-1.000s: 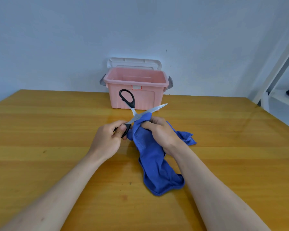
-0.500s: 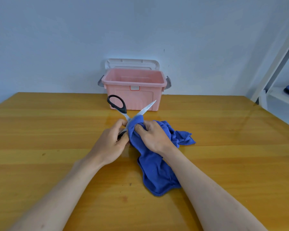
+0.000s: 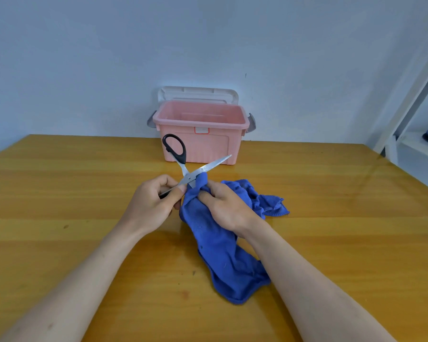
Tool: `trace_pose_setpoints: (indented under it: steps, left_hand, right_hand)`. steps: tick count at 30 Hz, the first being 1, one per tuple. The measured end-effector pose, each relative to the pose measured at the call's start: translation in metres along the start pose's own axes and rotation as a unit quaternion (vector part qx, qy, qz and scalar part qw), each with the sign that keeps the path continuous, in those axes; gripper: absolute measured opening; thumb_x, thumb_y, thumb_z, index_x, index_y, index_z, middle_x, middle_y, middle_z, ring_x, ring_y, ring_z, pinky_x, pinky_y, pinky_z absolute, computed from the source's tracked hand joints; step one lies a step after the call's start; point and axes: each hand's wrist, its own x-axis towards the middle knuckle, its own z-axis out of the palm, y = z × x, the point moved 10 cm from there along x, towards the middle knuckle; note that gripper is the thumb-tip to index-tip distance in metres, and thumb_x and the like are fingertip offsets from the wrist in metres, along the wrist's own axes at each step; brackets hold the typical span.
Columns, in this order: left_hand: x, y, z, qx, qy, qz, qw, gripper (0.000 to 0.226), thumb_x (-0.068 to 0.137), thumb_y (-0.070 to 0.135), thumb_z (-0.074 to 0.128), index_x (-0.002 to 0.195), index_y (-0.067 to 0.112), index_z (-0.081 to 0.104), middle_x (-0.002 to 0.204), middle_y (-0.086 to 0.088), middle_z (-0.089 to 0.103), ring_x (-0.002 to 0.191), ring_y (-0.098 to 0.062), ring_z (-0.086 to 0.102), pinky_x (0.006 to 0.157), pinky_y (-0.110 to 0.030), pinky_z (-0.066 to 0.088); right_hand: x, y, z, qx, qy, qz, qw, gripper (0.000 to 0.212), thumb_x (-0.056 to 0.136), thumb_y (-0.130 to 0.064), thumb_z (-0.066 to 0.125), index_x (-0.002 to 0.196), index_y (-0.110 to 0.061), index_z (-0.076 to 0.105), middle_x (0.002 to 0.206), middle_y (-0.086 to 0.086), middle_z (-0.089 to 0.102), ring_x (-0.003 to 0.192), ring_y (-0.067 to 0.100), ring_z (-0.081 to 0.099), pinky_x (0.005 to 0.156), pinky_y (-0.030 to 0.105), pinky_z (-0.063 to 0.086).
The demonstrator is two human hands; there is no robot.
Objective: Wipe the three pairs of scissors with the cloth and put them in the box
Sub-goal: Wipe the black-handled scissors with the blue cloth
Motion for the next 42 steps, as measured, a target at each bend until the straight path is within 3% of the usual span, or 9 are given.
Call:
trace_pose_setpoints:
  steps: [2, 6, 8, 12, 16, 20, 29, 35, 42]
  left_hand:
    - [0.000, 0.002, -0.002, 0.000, 0.003, 0.015, 1.000, 0.024, 0.097, 0.018, 0.057, 0.075, 0.008, 0.057, 0.054, -0.001, 0.056, 0.043, -0.015, 0.039, 0.047, -0.025, 0.031]
    - [-0.003, 0.005, 0.005, 0.023, -0.016, 0.039, 0.999, 0.023, 0.098, 0.012, 0.054, 0.076, 0.010, 0.050, 0.053, 0.004, 0.055, 0.044, -0.007, 0.041, 0.047, -0.018, 0.033]
    - [-0.004, 0.005, 0.009, 0.025, -0.025, 0.043, 0.998, 0.023, 0.099, 0.012, 0.052, 0.076, 0.012, 0.048, 0.053, 0.004, 0.055, 0.044, -0.007, 0.040, 0.046, -0.017, 0.032]
    - [-0.002, 0.006, 0.006, 0.009, -0.023, 0.040, 0.999, 0.022, 0.099, 0.013, 0.052, 0.078, 0.012, 0.051, 0.054, 0.005, 0.055, 0.046, -0.006, 0.041, 0.047, -0.016, 0.032]
    - [-0.001, 0.006, -0.002, 0.001, 0.021, 0.032, 0.999, 0.022, 0.099, 0.016, 0.053, 0.078, 0.011, 0.058, 0.051, 0.008, 0.054, 0.041, -0.004, 0.039, 0.046, -0.015, 0.031]
    - [-0.002, 0.007, -0.001, 0.005, 0.044, 0.038, 0.998, 0.024, 0.100, 0.018, 0.052, 0.076, 0.014, 0.054, 0.045, 0.010, 0.048, 0.038, -0.004, 0.037, 0.045, -0.016, 0.029]
    - [-0.007, 0.014, 0.012, -0.010, -0.002, 0.065, 0.998, 0.018, 0.100, 0.007, 0.047, 0.082, 0.007, 0.050, 0.056, 0.008, 0.055, 0.049, -0.005, 0.046, 0.050, -0.014, 0.035]
    - [-0.005, 0.011, 0.005, -0.061, 0.033, 0.034, 0.997, 0.017, 0.100, 0.013, 0.050, 0.087, 0.006, 0.059, 0.053, 0.009, 0.056, 0.041, -0.003, 0.041, 0.044, -0.015, 0.033]
    - [-0.003, 0.008, 0.004, -0.090, 0.056, 0.013, 0.994, 0.011, 0.100, 0.017, 0.052, 0.092, 0.010, 0.052, 0.053, 0.006, 0.060, 0.040, -0.004, 0.046, 0.042, -0.015, 0.035]
  right_hand:
    - [0.000, -0.003, -0.001, -0.006, 0.026, -0.004, 1.000, 0.030, 0.103, -0.012, 0.040, 0.082, -0.021, 0.059, 0.068, -0.017, 0.065, 0.071, -0.008, 0.061, 0.070, 0.012, 0.048]
    - [0.007, -0.006, -0.005, -0.053, 0.094, -0.033, 0.994, 0.035, 0.098, -0.018, 0.045, 0.065, -0.009, 0.046, 0.055, 0.002, 0.049, 0.053, 0.012, 0.048, 0.060, 0.039, 0.047]
    - [0.008, -0.006, -0.009, -0.061, 0.115, -0.032, 0.991, 0.041, 0.098, -0.014, 0.047, 0.059, -0.015, 0.036, 0.050, -0.006, 0.036, 0.046, 0.007, 0.034, 0.053, 0.033, 0.037]
    - [0.008, -0.008, -0.006, -0.046, 0.083, -0.035, 0.995, 0.034, 0.098, -0.023, 0.044, 0.073, -0.004, 0.057, 0.067, 0.014, 0.061, 0.065, 0.027, 0.059, 0.067, 0.043, 0.052]
    - [0.004, 0.000, 0.003, 0.014, 0.039, 0.005, 0.999, 0.027, 0.103, -0.012, 0.039, 0.087, -0.014, 0.061, 0.082, 0.003, 0.066, 0.075, 0.005, 0.063, 0.073, 0.024, 0.052]
    - [0.006, 0.001, 0.006, 0.038, 0.038, 0.000, 0.999, 0.022, 0.102, -0.012, 0.039, 0.098, -0.008, 0.061, 0.087, 0.006, 0.064, 0.083, 0.014, 0.062, 0.082, 0.034, 0.053]
    - [0.007, -0.006, -0.013, -0.016, 0.136, -0.026, 0.990, 0.039, 0.101, -0.018, 0.050, 0.062, -0.013, 0.047, 0.050, -0.011, 0.044, 0.051, 0.006, 0.042, 0.054, 0.025, 0.039]
    - [0.003, -0.006, -0.004, 0.051, 0.076, -0.020, 0.996, 0.027, 0.104, -0.016, 0.043, 0.095, 0.004, 0.060, 0.079, 0.014, 0.061, 0.073, 0.019, 0.059, 0.070, 0.040, 0.053]
    - [0.000, -0.003, 0.000, 0.082, 0.037, -0.002, 0.996, 0.021, 0.103, -0.007, 0.040, 0.100, -0.005, 0.060, 0.083, 0.004, 0.066, 0.074, 0.005, 0.065, 0.067, 0.019, 0.052]
